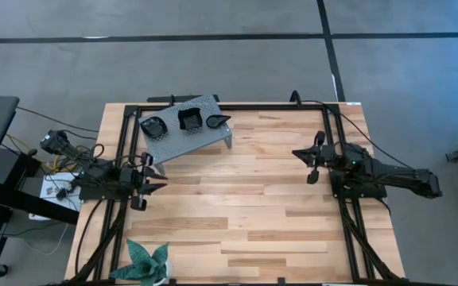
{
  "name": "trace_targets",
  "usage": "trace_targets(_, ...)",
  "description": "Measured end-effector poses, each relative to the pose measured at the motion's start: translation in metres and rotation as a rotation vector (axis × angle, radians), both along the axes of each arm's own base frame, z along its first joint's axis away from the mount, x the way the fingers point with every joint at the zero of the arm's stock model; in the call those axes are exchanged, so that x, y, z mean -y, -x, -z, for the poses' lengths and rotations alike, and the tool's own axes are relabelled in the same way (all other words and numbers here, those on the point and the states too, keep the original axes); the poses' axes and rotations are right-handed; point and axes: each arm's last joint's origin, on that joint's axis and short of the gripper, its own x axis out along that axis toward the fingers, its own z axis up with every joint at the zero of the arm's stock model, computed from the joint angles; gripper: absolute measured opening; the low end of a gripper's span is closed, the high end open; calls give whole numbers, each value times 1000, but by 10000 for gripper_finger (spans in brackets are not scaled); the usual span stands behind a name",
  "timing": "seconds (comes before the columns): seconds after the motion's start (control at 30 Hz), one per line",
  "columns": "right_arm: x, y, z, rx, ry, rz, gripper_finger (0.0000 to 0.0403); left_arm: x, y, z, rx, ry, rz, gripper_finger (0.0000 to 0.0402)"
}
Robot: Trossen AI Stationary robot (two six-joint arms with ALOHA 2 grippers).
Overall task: Pick & Place Mini shaped plates
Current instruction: Return to Home Position
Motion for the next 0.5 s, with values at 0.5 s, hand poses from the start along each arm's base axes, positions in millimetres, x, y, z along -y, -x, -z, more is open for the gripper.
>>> trace_targets(0.5, 0, 0, 0, -24, 93, -1, 1, 2, -1, 1, -13, 37, 71, 81)
